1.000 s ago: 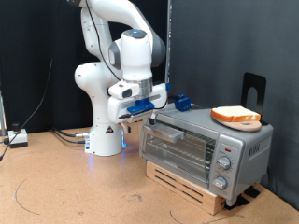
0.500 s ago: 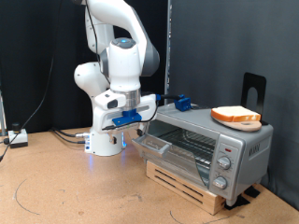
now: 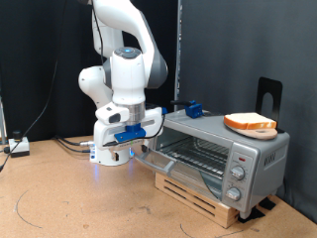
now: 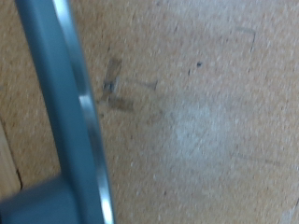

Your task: Make a piece of toast with the oven

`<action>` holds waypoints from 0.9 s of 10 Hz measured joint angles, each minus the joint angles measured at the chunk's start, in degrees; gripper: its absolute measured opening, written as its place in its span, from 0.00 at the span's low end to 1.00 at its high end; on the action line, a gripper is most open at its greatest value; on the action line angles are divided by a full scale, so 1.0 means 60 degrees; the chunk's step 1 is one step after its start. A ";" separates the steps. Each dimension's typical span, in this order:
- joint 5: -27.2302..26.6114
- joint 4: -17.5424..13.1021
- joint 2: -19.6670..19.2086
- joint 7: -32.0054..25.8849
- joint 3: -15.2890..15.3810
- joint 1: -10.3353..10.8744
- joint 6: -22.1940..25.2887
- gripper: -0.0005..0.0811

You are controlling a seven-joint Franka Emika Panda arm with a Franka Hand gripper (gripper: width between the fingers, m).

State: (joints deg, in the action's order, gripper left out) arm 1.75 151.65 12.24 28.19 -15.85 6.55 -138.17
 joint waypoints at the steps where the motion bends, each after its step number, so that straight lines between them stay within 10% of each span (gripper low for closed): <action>1: -0.0082 -0.0172 -0.0265 0.0020 0.0038 0.0040 -0.0241 0.99; 9: -0.0324 -0.1524 -0.2217 0.0180 0.0083 0.0011 -0.0408 0.99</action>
State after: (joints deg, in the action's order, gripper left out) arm -0.20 142.51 -1.06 29.27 -15.35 6.62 -140.62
